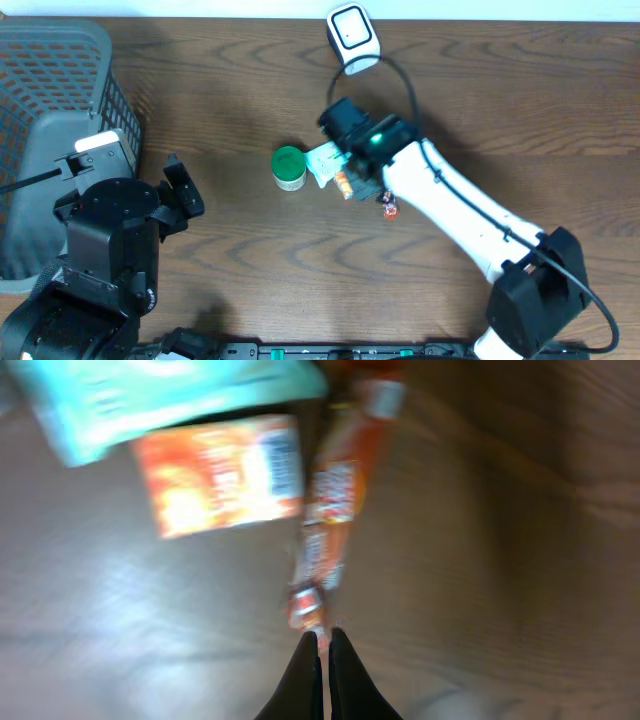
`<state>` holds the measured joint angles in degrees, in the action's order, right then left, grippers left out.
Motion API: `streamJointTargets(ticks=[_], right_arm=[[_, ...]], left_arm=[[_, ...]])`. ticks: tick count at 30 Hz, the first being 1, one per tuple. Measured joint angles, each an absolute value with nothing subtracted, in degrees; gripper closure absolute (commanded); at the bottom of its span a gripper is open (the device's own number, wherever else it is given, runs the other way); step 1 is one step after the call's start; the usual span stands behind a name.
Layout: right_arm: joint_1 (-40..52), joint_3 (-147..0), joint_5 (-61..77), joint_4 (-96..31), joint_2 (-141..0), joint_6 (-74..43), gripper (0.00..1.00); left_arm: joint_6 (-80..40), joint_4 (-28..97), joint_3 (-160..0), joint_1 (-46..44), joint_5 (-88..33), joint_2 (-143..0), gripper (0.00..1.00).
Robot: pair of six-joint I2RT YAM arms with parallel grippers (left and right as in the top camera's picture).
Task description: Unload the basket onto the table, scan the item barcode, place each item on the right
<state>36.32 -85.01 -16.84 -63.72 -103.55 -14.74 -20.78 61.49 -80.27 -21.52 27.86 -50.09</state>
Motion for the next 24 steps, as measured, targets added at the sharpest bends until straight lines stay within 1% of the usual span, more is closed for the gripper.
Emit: streamJointTargets(ticks=[4,10,19,24], right_arm=[[32.84,-80.58,-17.72,-60.38,-103.83,-15.09,0.99],[32.03,-75.31,-17.78,-57.1,-104.31,-15.11,0.99],[32.03,-74.76,-17.76,-50.43,-104.55,-14.35,0.99],[32.03,-74.76,-16.19,-44.53,-104.57,-11.42,0.99]], left_arm=[[-20.78,61.49,-80.27,-21.52,27.86,-50.09,0.02],[-20.78,61.49,-80.27,-21.52,27.86,-50.09,0.02],[-20.78,61.49,-80.27,-21.52,27.86,-50.09,0.02],[-20.78,61.49,-80.27,-21.52,27.86,-50.09,0.02]])
